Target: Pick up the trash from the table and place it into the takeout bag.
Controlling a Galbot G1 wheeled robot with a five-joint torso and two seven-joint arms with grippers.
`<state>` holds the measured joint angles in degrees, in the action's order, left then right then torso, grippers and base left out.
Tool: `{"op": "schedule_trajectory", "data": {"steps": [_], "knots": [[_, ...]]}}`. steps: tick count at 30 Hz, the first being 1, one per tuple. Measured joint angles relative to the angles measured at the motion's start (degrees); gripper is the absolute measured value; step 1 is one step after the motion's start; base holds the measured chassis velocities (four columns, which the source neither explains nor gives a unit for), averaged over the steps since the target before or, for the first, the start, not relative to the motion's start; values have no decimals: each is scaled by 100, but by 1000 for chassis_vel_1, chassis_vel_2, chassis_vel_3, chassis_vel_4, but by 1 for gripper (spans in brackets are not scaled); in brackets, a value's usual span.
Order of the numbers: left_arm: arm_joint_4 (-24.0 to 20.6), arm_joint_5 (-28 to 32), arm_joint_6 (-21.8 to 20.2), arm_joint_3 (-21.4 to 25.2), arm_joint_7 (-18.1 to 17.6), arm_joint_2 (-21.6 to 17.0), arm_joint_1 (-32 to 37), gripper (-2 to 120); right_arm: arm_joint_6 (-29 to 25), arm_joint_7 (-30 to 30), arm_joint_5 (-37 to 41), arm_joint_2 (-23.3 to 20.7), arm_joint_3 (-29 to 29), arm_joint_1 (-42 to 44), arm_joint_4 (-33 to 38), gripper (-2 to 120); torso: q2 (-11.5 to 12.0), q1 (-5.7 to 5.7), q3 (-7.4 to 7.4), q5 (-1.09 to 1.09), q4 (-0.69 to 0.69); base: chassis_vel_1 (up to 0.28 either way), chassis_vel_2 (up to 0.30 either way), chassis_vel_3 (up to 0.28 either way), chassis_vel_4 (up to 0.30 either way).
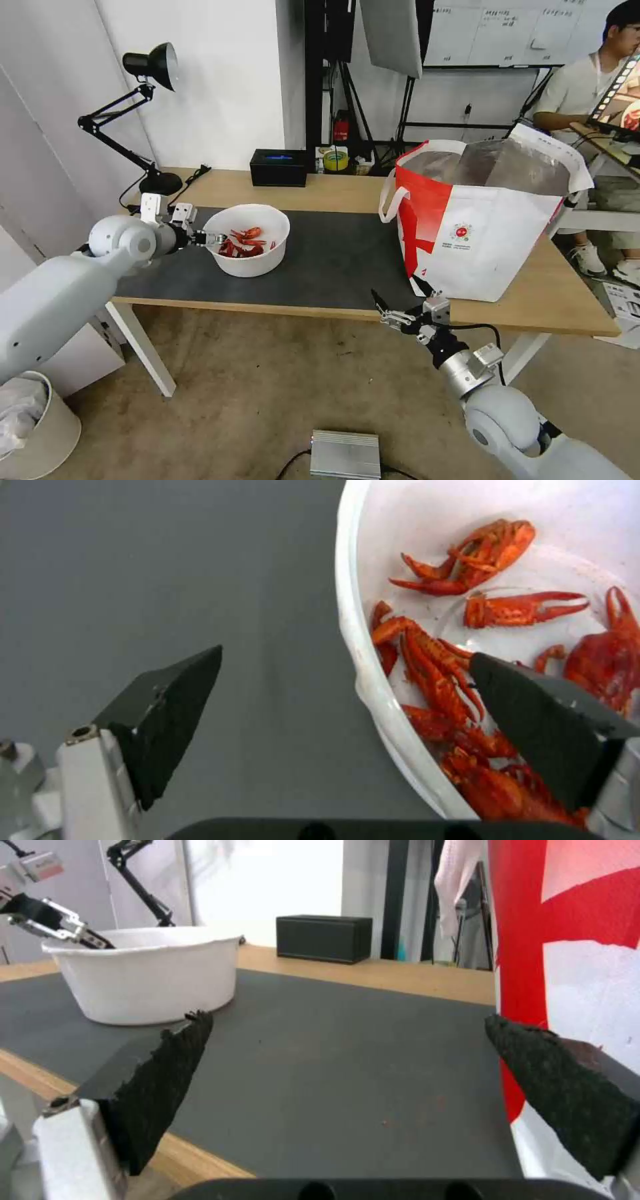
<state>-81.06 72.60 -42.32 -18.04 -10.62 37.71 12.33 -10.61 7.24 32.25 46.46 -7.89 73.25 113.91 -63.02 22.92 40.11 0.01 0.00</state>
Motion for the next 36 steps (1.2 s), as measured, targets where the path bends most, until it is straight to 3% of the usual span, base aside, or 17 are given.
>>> {"op": "schedule_trajectory", "data": {"steps": [6, 13, 16, 19, 20, 27, 33, 36], "knots": [[168, 245, -35, -119, -309, 124, -138, 100, 0, 0, 0, 0, 0, 0, 0, 100, 0, 0, 0, -1, 0, 0, 0, 0, 0], [183, 345, -20, -229, -392, 138, -188, 96, 0, 0, 0, 0, 0, 0, 0, 100, 0, 0, 0, 0, 1, 0, 0, 0, 0], [182, 491, -4, -370, -590, 174, -294, 77, 0, 1, 0, 0, 0, 0, 0, 100, 0, -1, -1, 0, 0, 0, 0, 0, 0], [179, 528, -2, -455, -613, 174, -359, 72, 0, 0, 0, 0, 0, 0, 0, 100, 0, -1, 0, 0, 0, 0, 0, 0, 0], [179, 560, -1, -513, -617, 174, -411, 61, 0, 0, 0, 0, 0, 0, 0, 100, 0, -1, 0, -2, 0, 0, 0, 0, 0], [139, 690, 5, -774, -616, 131, -605, 40, 0, 1, 0, 0, 0, 0, -1, 100, 0, -1, 0, -1, 0, 0, 0, 0, 0], [105, 698, 9, -678, -636, 141, -523, 22, 0, 1, 0, 0, 0, 1, -1, 100, 0, 0, 0, 0, -1, 0, 0, 0, 0], [21, 676, 12, -389, -673, 140, -285, 8, 0, 1, 0, 0, 0, 0, 0, 100, 0, -1, 0, -1, 0, 0, 0, 0, 0]]}}
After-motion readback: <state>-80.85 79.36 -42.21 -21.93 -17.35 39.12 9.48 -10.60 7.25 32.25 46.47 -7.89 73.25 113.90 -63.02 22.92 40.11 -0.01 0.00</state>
